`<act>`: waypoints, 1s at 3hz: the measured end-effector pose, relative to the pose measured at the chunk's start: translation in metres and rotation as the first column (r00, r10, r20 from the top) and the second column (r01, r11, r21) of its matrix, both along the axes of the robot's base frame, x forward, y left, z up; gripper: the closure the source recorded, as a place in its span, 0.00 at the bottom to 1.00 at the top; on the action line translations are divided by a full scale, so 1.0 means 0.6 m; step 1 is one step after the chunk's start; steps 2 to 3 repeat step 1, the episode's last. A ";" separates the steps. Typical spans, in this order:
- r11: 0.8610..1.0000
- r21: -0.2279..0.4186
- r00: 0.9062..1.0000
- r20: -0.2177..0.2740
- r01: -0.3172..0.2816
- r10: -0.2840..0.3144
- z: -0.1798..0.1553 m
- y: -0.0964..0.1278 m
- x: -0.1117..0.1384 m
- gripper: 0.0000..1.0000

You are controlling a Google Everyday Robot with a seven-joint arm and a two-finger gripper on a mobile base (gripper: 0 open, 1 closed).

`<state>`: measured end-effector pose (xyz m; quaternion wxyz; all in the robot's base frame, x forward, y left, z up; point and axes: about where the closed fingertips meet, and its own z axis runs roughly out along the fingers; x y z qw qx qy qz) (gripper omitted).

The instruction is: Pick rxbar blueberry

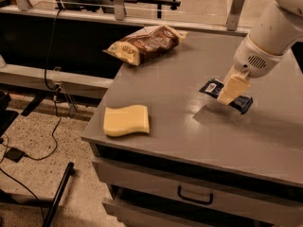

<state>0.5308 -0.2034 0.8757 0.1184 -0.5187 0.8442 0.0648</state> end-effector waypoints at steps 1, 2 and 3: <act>1.000 0.000 1.000 0.000 0.000 0.000 0.000 0.000 0.000 1.00; 1.000 0.000 1.000 0.000 0.000 0.000 0.000 0.000 0.000 1.00; 1.000 0.000 1.000 0.000 0.000 0.000 0.000 0.000 0.000 1.00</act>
Offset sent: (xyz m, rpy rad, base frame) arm 0.0000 0.0000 0.0000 0.0000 0.0000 0.0000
